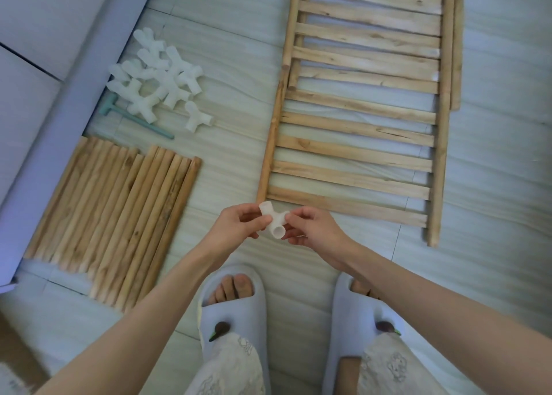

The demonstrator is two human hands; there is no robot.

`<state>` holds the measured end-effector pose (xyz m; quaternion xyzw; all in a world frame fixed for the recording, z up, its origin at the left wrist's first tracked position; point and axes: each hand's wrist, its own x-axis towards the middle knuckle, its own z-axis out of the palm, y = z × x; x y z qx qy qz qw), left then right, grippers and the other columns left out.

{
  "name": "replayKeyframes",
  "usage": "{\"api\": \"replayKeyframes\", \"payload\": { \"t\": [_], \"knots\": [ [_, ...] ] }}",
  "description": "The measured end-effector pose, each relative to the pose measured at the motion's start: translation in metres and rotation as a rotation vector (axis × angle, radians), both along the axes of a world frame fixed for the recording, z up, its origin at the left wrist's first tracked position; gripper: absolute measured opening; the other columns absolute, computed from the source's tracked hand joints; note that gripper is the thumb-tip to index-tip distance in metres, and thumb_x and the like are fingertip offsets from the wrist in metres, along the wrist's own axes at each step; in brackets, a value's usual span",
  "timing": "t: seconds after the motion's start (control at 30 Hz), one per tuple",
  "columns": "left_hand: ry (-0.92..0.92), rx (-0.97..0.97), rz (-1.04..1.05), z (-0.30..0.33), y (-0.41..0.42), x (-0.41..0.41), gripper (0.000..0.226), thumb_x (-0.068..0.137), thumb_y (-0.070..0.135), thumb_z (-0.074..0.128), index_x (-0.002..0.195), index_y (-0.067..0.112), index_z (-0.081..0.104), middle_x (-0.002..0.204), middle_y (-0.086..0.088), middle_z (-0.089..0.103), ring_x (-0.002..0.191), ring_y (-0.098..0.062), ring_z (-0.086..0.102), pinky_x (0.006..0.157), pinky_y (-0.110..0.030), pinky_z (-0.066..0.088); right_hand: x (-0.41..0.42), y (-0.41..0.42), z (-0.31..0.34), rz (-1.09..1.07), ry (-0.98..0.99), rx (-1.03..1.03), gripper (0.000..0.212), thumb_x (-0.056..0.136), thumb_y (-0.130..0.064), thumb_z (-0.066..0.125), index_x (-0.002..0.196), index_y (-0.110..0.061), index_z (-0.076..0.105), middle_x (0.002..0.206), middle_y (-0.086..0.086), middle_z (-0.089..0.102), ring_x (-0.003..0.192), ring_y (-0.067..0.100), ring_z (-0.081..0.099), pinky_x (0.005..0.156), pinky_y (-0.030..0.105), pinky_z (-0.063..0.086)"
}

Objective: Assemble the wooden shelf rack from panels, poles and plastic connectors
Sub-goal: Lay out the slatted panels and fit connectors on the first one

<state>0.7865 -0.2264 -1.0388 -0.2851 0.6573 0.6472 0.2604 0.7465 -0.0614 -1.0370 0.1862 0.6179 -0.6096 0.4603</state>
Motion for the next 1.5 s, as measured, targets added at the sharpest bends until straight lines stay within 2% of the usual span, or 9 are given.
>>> {"api": "replayKeyframes", "payload": {
  "t": [0.3, 0.4, 0.53, 0.63, 0.8, 1.03, 1.17, 1.3, 1.5],
  "knots": [
    [-0.016, 0.038, 0.004, -0.005, 0.003, 0.01, 0.015, 0.088, 0.008, 0.062, 0.102, 0.01, 0.061, 0.094, -0.006, 0.071, 0.08, -0.01, 0.067, 0.068, -0.017, 0.052, 0.001, -0.003, -0.008, 0.049, 0.053, 0.083, 0.01, 0.091, -0.005, 0.056, 0.085, -0.011, 0.051, 0.079, 0.009, 0.065, 0.063, 0.012, 0.061, 0.061, 0.02, 0.05],
    [-0.031, -0.193, -0.015, -0.011, -0.003, 0.014, 0.012, 0.085, 0.004, 0.061, 0.092, 0.012, 0.056, 0.097, -0.01, 0.065, 0.086, -0.019, 0.064, 0.076, -0.029, 0.055, -0.001, -0.003, -0.016, 0.316, 0.387, 0.343, 0.005, 0.091, -0.01, 0.055, 0.093, -0.012, 0.052, 0.098, 0.012, 0.065, 0.082, 0.02, 0.06, 0.073, 0.027, 0.047],
    [-0.057, -0.378, -0.034, -0.015, -0.012, 0.022, 0.016, 0.082, 0.017, 0.065, 0.086, 0.015, 0.049, 0.095, -0.006, 0.064, 0.09, -0.023, 0.063, 0.082, -0.042, 0.053, -0.017, 0.009, -0.032, 0.774, 0.947, 0.751, 0.035, 0.094, -0.02, 0.048, 0.129, -0.015, 0.046, 0.125, 0.005, 0.049, 0.115, 0.025, 0.042, 0.088, 0.036, 0.033],
    [-0.064, -0.467, -0.101, -0.016, -0.01, 0.028, 0.022, 0.081, 0.025, 0.066, 0.084, 0.018, 0.046, 0.089, -0.002, 0.064, 0.084, -0.018, 0.062, 0.071, -0.032, 0.049, -0.027, 0.013, -0.04, 0.939, 0.972, 0.875, 0.037, 0.095, -0.023, 0.046, 0.132, -0.017, 0.043, 0.132, 0.006, 0.04, 0.119, 0.027, 0.036, 0.088, 0.039, 0.032],
    [-0.022, -0.513, -0.109, -0.018, -0.004, 0.025, 0.023, 0.082, 0.025, 0.069, 0.086, 0.017, 0.047, 0.084, 0.007, 0.059, 0.08, -0.004, 0.055, 0.061, -0.018, 0.04, -0.033, 0.01, -0.043, 1.115, 1.121, 0.886, 0.031, 0.087, -0.001, 0.047, 0.117, -0.008, 0.047, 0.119, 0.01, 0.044, 0.107, 0.027, 0.043, 0.079, 0.033, 0.032],
    [0.009, -0.519, -0.035, -0.019, 0.005, 0.016, 0.025, 0.082, 0.024, 0.069, 0.084, 0.021, 0.044, 0.082, 0.007, 0.053, 0.073, -0.004, 0.049, 0.058, -0.018, 0.035, -0.034, 0.006, -0.043, 1.119, 1.069, 0.835, 0.03, 0.086, 0.003, 0.041, 0.115, -0.004, 0.043, 0.117, 0.014, 0.045, 0.101, 0.029, 0.045, 0.07, 0.03, 0.028],
    [0.075, -0.464, 0.051, -0.017, 0.004, 0.019, 0.025, 0.081, 0.023, 0.071, 0.095, 0.022, 0.052, 0.09, 0.01, 0.059, 0.08, 0.0, 0.056, 0.065, -0.014, 0.042, -0.04, 0.006, -0.038, 0.995, 0.885, 0.677, 0.026, 0.094, -0.01, 0.04, 0.119, -0.003, 0.043, 0.119, 0.017, 0.053, 0.104, 0.034, 0.049, 0.084, 0.039, 0.04],
    [0.142, -0.322, 0.086, -0.014, 0.001, 0.022, 0.037, 0.082, 0.02, 0.07, 0.115, 0.022, 0.052, 0.106, 0.002, 0.062, 0.089, -0.012, 0.063, 0.082, -0.028, 0.052, -0.045, 0.003, -0.032, 0.947, 0.809, 0.587, 0.041, 0.096, -0.029, 0.046, 0.132, -0.012, 0.041, 0.123, 0.013, 0.052, 0.11, 0.032, 0.05, 0.093, 0.039, 0.039],
    [0.427, -0.394, 0.023, 0.0, 0.002, 0.018, 0.034, 0.084, 0.036, 0.058, 0.117, 0.038, 0.047, 0.112, 0.011, 0.052, 0.098, 0.001, 0.053, 0.075, -0.009, 0.043, -0.052, 0.001, -0.012, 0.881, 0.869, 0.539, 0.037, 0.094, -0.037, 0.048, 0.126, -0.019, 0.05, 0.109, 0.007, 0.06, 0.099, 0.027, 0.056, 0.082, 0.034, 0.042]
  ]
}}
